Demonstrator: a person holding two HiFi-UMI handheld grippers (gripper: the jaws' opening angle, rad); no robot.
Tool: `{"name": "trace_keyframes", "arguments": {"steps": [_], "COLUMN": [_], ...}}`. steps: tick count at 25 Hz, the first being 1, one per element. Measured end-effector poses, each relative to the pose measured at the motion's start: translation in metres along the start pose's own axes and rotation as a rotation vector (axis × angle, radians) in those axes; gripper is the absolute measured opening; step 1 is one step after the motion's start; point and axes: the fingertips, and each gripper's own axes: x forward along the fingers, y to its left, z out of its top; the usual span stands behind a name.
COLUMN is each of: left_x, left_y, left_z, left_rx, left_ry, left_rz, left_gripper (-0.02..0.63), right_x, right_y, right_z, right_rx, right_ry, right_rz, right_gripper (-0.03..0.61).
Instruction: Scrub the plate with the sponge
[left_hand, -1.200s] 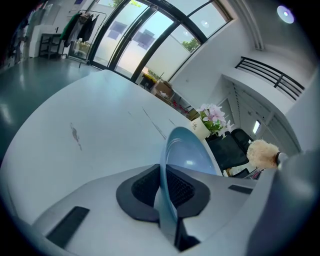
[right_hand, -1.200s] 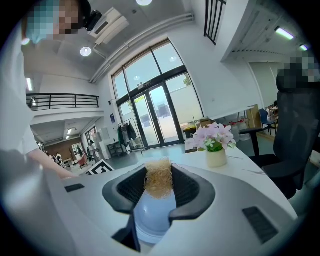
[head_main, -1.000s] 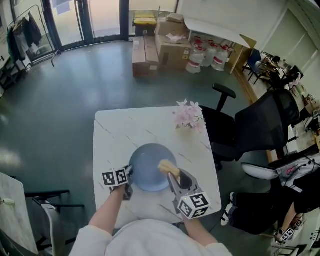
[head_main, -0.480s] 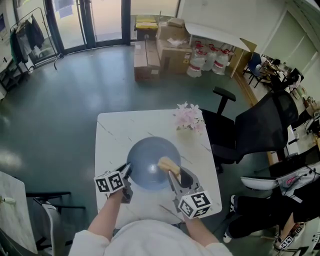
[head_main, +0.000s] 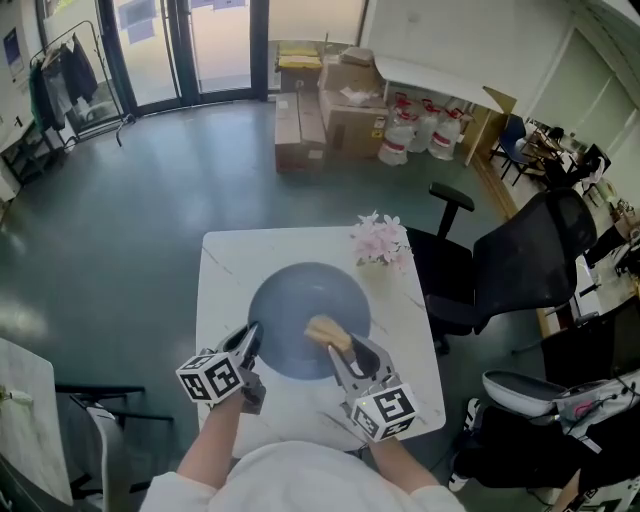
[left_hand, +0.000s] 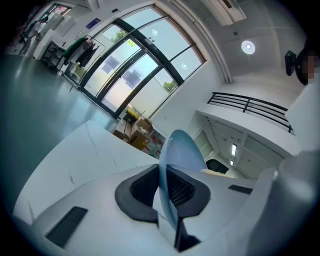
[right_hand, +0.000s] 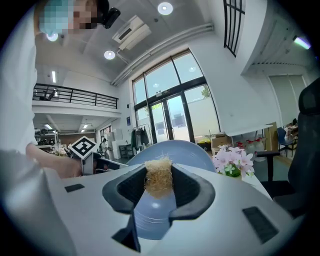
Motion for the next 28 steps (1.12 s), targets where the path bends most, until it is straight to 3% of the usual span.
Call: {"name": "trace_keyframes", "arguments": {"steps": [7, 14, 23, 28], "left_x": [-0.006, -0.011, -0.016, -0.016], "left_y": [-0.011, -0.025, -0.029, -0.022], "left_z": [0.002, -0.007, -0.006, 0.006], "left_rx": [0.057, 0.083, 0.092, 0.073], "left_ry": [-0.007, 0.0, -0.012, -0.04], "left_rz": [-0.001, -0.028, -0.037, -0.025], "left_gripper": [0.044, 0.044, 0.044, 0.044], "right_x": [0.002, 0.008, 0.012, -0.001], "right_y": [0.027, 0.042, 0.005, -0.013], "right_z": [0.003, -0.003, 0.021, 0.013], "right_rx": [-0.116, -0.16, -0.213, -0.194], "right_ry": [0.012, 0.041, 0.017, 0.054], "right_rz": [0.071, 0.113, 0.017, -0.044], "right_gripper": [0.146, 0.146, 0.146, 0.146]}}
